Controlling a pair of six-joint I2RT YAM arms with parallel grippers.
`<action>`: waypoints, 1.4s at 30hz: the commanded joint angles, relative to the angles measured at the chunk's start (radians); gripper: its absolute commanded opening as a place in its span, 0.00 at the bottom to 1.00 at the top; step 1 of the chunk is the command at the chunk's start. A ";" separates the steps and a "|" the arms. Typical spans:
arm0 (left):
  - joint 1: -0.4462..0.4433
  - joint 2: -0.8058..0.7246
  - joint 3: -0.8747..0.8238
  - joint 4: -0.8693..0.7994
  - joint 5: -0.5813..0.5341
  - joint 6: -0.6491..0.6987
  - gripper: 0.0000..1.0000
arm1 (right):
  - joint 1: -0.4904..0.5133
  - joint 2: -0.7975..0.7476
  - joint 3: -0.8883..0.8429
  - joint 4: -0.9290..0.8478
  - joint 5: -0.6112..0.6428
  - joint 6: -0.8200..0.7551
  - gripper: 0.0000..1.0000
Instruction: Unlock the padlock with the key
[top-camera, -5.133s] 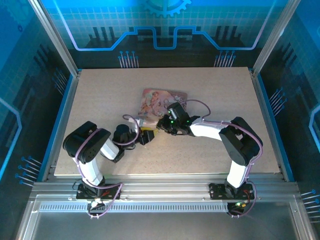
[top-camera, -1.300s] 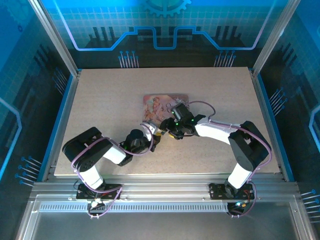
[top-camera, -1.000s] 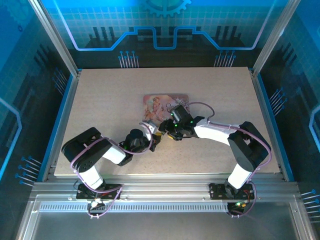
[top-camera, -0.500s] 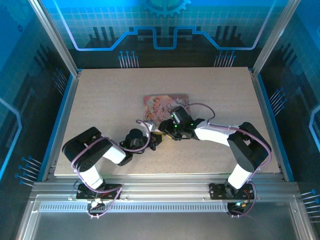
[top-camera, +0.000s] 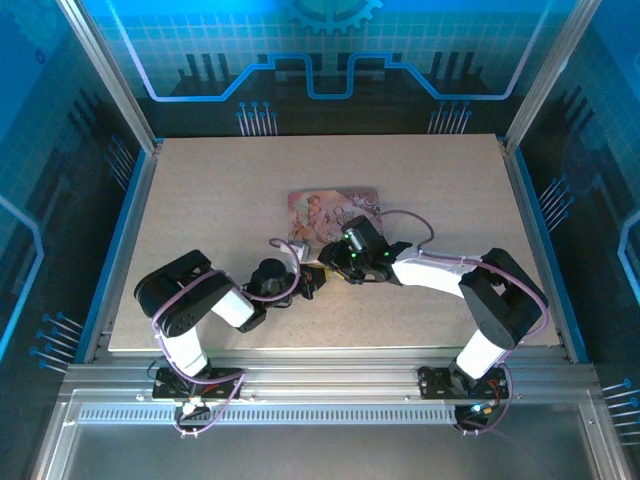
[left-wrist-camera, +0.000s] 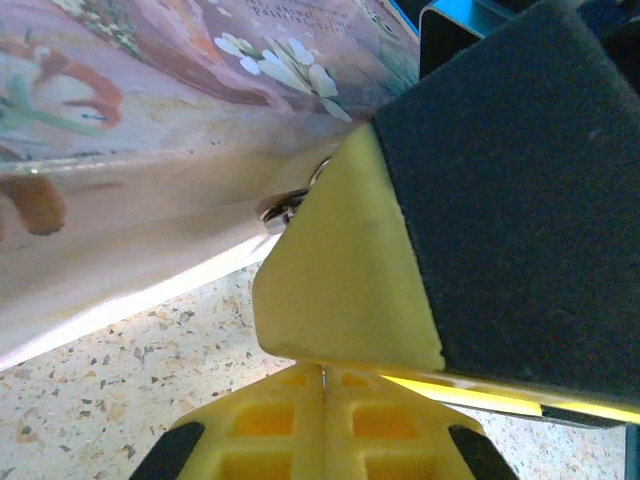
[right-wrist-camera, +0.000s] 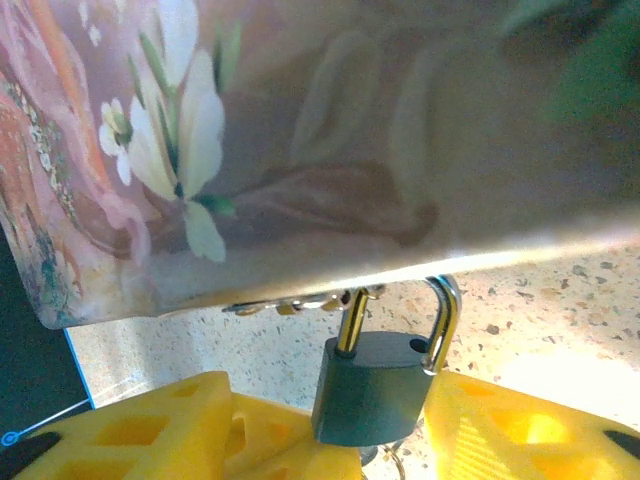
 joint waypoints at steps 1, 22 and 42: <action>0.001 -0.004 0.004 0.099 0.030 -0.009 0.00 | 0.023 0.017 -0.034 -0.033 -0.020 0.060 0.49; 0.000 0.016 0.000 0.135 0.042 -0.038 0.02 | 0.036 -0.040 -0.036 -0.107 0.074 0.055 0.02; 0.001 -0.104 -0.004 -0.065 0.024 0.040 0.39 | 0.083 -0.007 0.218 -0.684 0.293 -0.395 0.00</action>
